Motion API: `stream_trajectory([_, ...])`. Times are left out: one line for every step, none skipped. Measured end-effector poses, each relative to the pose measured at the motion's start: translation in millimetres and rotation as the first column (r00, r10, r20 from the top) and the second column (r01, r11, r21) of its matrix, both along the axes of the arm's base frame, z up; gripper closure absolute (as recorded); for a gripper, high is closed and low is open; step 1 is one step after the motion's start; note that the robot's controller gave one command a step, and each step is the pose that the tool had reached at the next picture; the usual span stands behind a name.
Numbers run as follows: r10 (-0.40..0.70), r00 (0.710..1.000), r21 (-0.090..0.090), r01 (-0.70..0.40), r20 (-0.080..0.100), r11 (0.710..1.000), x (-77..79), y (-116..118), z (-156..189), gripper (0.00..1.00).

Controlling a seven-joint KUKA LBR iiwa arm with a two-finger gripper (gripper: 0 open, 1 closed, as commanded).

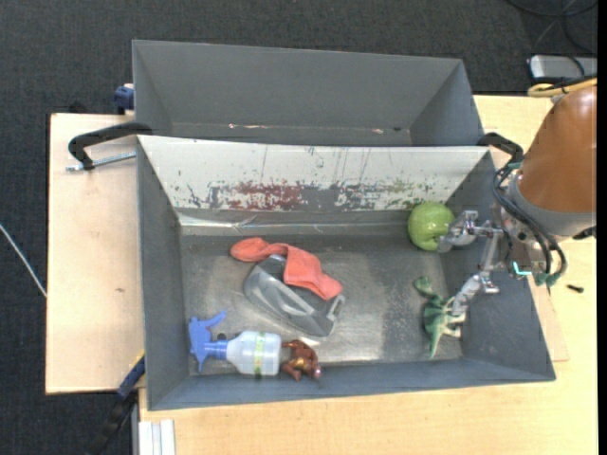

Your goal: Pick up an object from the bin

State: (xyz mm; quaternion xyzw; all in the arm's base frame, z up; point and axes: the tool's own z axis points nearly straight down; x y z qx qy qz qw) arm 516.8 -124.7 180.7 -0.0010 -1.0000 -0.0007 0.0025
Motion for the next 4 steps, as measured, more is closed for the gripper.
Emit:
stream_trajectory([0.002, 1.000, -0.001, -0.002, 0.008, 1.000, 1.9, 0, 4, 0.00])
stream_trajectory([0.091, 0.996, -0.003, -0.091, 0.012, 0.996, 0.6, -3, -21, 0.00])
stream_trajectory([0.341, 0.940, -0.002, -0.341, 0.008, 0.940, -2.9, -5, -57, 0.00])
stream_trajectory([0.582, 0.813, -0.001, -0.582, 0.007, 0.814, -10.0, -12, -75, 0.00])
